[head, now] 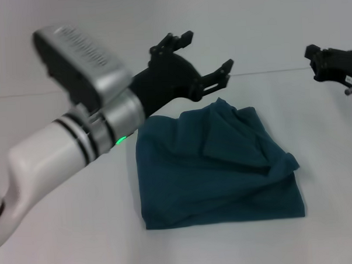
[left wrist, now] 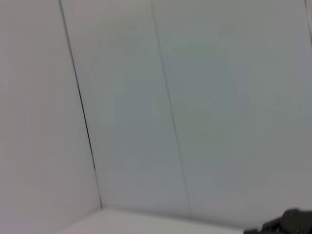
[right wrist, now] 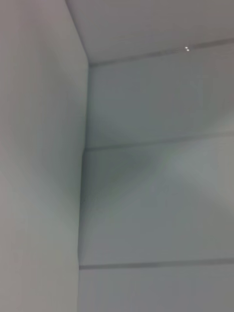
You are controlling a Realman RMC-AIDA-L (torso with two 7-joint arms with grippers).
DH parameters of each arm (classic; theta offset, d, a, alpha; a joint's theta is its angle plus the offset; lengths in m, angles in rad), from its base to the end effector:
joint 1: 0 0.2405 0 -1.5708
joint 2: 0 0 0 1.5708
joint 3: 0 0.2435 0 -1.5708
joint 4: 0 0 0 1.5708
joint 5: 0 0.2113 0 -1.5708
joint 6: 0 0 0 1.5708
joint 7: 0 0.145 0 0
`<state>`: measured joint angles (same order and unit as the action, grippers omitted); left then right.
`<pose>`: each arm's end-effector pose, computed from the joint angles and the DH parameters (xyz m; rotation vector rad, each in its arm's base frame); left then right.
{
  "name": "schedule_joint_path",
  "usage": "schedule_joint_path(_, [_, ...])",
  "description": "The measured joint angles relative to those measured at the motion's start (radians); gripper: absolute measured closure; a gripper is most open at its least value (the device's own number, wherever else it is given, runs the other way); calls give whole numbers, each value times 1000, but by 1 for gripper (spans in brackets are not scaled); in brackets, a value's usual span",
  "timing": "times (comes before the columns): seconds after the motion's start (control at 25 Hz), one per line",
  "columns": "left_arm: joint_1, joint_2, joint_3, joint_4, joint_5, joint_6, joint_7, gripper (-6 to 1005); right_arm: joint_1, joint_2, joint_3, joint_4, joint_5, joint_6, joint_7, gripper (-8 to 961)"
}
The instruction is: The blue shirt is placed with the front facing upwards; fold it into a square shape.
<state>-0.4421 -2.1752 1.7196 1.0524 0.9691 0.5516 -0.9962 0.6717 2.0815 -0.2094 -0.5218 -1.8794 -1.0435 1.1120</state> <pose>-0.0930 0.3753 -0.0600 -2.2756 -0.1607 -0.8189 0.2920 0.4102 0.0629 -1.9430 0.6616 0.6619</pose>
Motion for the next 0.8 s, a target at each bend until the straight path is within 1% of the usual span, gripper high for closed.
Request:
schedule_joint_path(0.04, [2, 0, -31, -56, -90, 89, 100, 80, -4, 0, -56, -34, -1, -1, 43, 869])
schedule_joint_path(0.08, [0, 0, -62, -134, -182, 208, 206, 80, -8, 0, -129, -79, -1, -3, 105, 869])
schedule_joint_path(0.16, [-6, 0, -103, -248, -274, 353, 314, 80, -24, -4, -259, -172, -15, -17, 229, 869])
schedule_joint_path(0.2, [-5, 0, -118, -282, -295, 395, 341, 80, -35, -8, -339, -248, -39, -31, 328, 868])
schedule_joint_path(0.24, [-1, 0, -137, -319, -316, 444, 367, 80, -41, -13, -396, -315, -77, -48, 414, 868])
schedule_joint_path(0.32, [10, 0, -164, -370, -323, 471, 378, 80, -42, -29, -499, -447, -175, -87, 585, 868])
schedule_joint_path(0.36, [14, 0, -172, -394, -323, 474, 381, 80, -32, -41, -548, -506, -242, -123, 680, 868])
schedule_joint_path(0.4, [20, 0, -184, -424, -323, 483, 384, 80, 21, -73, -634, -589, -381, -211, 856, 867])
schedule_joint_path(0.44, [23, 0, -190, -438, -323, 489, 385, 80, 21, -73, -634, -589, -381, -211, 856, 867])
schedule_joint_path(0.48, [29, 0, -198, -456, -323, 498, 386, 80, 58, -88, -664, -607, -449, -262, 929, 867])
schedule_joint_path(0.52, [36, 0, -209, -471, -323, 510, 388, 81, 98, -99, -685, -615, -510, -316, 988, 867])
schedule_joint_path(0.56, [44, 0, -225, -486, -323, 526, 389, 81, 138, -103, -693, -615, -560, -356, 1023, 867])
schedule_joint_path(0.6, [50, 0, -237, -497, -323, 541, 390, 81, 179, -105, -700, -613, -615, -397, 1056, 866])
schedule_joint_path(0.68, [60, 0, -269, -521, -319, 574, 391, 81, 259, -93, -703, -606, -711, -444, 1084, 866])
schedule_joint_path(0.8, [72, 0, -325, -554, -308, 598, 392, 81, 359, -51, -725, -580, -847, -484, 1084, 719])
